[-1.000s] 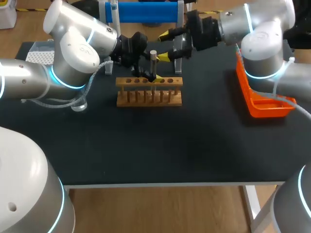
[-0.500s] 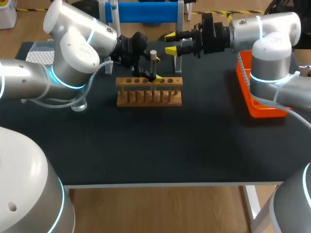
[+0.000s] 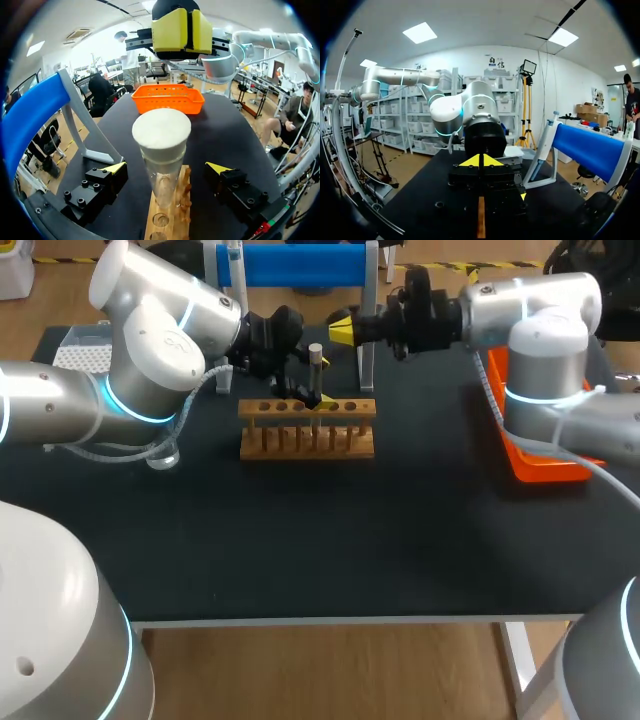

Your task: Invert the test tube, pick up the pipette, mount the tip to pipette, aspirate from beaker and dispense into the tube, eject the tip, return the pipette, and cap with the stopper.

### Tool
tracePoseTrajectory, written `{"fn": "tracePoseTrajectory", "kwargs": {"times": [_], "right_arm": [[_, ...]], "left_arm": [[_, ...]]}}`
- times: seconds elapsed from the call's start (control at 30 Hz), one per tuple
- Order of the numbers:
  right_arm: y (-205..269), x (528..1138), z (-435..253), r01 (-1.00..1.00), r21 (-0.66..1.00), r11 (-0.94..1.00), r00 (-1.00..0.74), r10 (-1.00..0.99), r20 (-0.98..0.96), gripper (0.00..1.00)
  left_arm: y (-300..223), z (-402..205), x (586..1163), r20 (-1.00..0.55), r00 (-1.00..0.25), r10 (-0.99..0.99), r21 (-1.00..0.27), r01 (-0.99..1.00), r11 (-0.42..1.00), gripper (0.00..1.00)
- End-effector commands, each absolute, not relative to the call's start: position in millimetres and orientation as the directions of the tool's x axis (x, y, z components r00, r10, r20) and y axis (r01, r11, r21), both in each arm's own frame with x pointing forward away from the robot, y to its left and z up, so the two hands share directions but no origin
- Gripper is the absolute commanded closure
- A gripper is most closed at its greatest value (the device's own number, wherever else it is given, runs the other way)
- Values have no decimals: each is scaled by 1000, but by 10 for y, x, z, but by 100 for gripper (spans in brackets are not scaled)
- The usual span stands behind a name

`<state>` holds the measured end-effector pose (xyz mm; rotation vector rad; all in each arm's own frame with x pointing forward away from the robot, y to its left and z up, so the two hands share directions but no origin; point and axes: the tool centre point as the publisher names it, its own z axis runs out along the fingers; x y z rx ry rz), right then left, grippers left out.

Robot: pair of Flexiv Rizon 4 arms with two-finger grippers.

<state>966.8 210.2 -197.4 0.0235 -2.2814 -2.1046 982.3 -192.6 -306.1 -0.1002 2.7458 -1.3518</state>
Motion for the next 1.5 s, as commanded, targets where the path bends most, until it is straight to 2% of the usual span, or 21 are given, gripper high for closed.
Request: {"fn": "tracePoseTrajectory", "kwargs": {"times": [0.03,1.5], "right_arm": [[2144,9715,-2016,22,998,67,-999,-47,25,100],[2391,9788,-2238,89,995,42,-993,-74,92,100]], "left_arm": [[-1926,-3056,9832,-39,-995,-91,-792,-24,610,0],[-1926,-3056,9832,-39,-995,-91,-792,-24,610,0]]}}
